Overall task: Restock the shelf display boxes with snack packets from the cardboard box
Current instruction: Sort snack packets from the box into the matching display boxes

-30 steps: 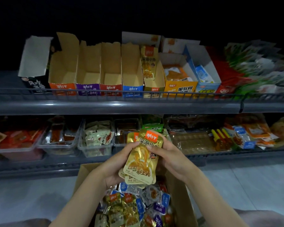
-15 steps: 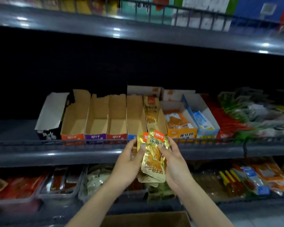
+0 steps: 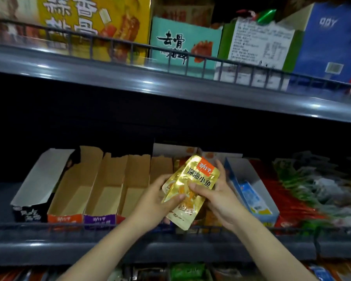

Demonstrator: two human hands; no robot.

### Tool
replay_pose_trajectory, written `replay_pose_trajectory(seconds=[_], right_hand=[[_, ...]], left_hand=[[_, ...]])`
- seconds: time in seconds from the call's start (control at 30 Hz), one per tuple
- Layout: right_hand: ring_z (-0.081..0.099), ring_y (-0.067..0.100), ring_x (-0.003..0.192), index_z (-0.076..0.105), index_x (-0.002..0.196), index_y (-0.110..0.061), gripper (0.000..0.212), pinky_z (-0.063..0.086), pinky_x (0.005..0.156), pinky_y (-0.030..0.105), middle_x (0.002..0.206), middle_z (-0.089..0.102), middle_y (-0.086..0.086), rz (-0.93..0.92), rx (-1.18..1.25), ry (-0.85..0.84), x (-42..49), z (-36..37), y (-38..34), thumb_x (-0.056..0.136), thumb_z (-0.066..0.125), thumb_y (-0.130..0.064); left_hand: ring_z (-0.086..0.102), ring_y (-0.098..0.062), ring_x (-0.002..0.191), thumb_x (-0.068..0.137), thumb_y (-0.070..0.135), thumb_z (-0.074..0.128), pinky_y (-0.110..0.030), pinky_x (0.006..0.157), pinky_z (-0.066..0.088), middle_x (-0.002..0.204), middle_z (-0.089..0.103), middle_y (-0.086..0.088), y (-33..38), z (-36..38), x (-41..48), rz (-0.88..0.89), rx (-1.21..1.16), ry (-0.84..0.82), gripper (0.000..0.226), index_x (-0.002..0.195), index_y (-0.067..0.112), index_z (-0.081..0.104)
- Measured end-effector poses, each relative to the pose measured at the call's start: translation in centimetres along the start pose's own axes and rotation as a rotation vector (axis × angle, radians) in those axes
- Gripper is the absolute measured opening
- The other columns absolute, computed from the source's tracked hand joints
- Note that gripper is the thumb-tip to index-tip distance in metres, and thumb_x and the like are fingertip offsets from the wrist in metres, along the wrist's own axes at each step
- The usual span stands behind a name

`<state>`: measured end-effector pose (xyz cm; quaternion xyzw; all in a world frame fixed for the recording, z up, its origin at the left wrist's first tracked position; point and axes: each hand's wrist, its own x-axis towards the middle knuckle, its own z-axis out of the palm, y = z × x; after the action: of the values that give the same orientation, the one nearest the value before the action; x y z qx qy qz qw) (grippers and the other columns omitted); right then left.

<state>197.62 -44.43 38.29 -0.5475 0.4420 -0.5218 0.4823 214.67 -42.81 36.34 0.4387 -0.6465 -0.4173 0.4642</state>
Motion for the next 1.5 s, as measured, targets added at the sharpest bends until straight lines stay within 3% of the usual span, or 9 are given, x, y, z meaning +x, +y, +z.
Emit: replay_pose_trajectory(seconds=[0.37,0.57,0.7,0.8,0.9,1.03,1.2,1.37,1.5], right_hand=[[0.059,0.001,0.102,0.036,0.119,-0.032,0.063,0.052,0.090,0.026,0.110,0.060,-0.012,-0.062,-0.608,-0.198,6.5,-3.5,-0.9,0.074,0.080,-0.030],[0.066,0.012,0.103,0.055,0.117,-0.018,0.060,0.052,0.096,0.040,0.109,0.070,-0.002,-0.091,-0.582,-0.182,8.7,-5.5,0.0,0.067,0.081,-0.039],[0.069,0.009,0.096,0.065,0.106,-0.019,0.027,0.052,0.096,0.039,0.101,0.073,-0.003,-0.090,-0.614,-0.165,9.9,-6.4,0.9,0.081,0.074,-0.024],[0.067,0.004,0.095,0.062,0.104,-0.028,0.026,0.052,0.094,0.031,0.099,0.071,-0.008,-0.104,-0.684,-0.203,11.0,-5.6,1.2,0.082,0.074,-0.023],[0.063,-0.002,0.096,0.055,0.112,-0.034,0.039,0.053,0.091,0.027,0.101,0.067,-0.014,-0.157,-0.746,-0.240,11.9,-4.6,2.0,0.081,0.075,-0.022],[0.058,-0.009,0.092,0.032,0.126,-0.048,0.070,0.052,0.082,0.014,0.102,0.060,-0.019,-0.229,-0.840,-0.274,12.3,-3.8,3.0,0.081,0.074,-0.014],[0.057,0.013,0.116,0.031,0.140,-0.038,0.076,0.047,0.099,0.032,0.125,0.060,-0.004,-0.193,-1.010,-0.322,12.8,-3.6,4.5,0.080,0.076,-0.022],[0.044,0.016,0.131,0.019,0.139,-0.055,0.091,0.041,0.107,0.044,0.145,0.042,-0.004,-0.188,-1.087,-0.359,13.8,-4.3,4.5,0.072,0.079,-0.039],[0.026,0.016,0.139,0.022,0.143,-0.049,0.087,0.031,0.113,0.039,0.153,0.024,-0.008,-0.364,-1.259,-0.281,14.4,-5.0,4.0,0.075,0.076,-0.043]], left_hand=[[0.070,-0.005,0.073,0.088,0.020,0.063,-0.018,0.054,0.052,0.088,0.070,0.001,-2.7,0.3,5.7,0.128,0.045,-0.001,0.013,0.100,0.021,0.058],[0.061,-0.008,0.084,0.082,0.052,0.058,-0.019,0.065,0.049,0.115,0.052,0.012,-5.4,0.5,6.1,0.137,0.265,0.147,0.058,0.134,0.037,0.037],[0.051,0.003,0.099,0.090,0.040,0.060,-0.009,0.072,0.039,0.135,0.041,0.015,-6.3,0.8,5.8,0.081,0.512,0.108,0.076,0.150,0.033,0.015],[0.057,0.002,0.087,0.086,0.030,0.067,-0.010,0.067,0.039,0.116,0.059,0.012,-5.7,0.9,6.0,0.026,0.487,0.051,0.081,0.147,0.039,0.014],[0.063,0.000,0.077,0.084,0.019,0.068,-0.018,0.072,0.050,0.079,0.064,0.018,-5.5,0.7,6.2,0.009,0.423,0.001,0.080,0.133,0.049,0.012],[0.066,0.000,0.079,0.082,0.019,0.069,-0.020,0.075,0.053,0.084,0.062,0.018,-5.8,0.5,6.4,-0.005,0.439,-0.001,0.079,0.146,0.037,0.026],[0.062,0.004,0.070,0.082,0.023,0.070,-0.009,0.057,0.041,0.078,0.057,0.022,-5.6,0.6,6.4,-0.014,0.450,-0.009,0.079,0.147,0.035,0.027],[0.061,0.004,0.070,0.082,0.023,0.069,-0.014,0.060,0.045,0.085,0.060,0.020,-5.6,0.5,6.5,-0.012,0.477,-0.018,0.078,0.147,0.036,0.028],[0.065,-0.001,0.080,0.082,0.022,0.069,-0.022,0.073,0.053,0.122,0.063,0.001,-5.7,0.5,6.5,-0.008,0.499,-0.011,0.078,0.147,0.036,0.027]])
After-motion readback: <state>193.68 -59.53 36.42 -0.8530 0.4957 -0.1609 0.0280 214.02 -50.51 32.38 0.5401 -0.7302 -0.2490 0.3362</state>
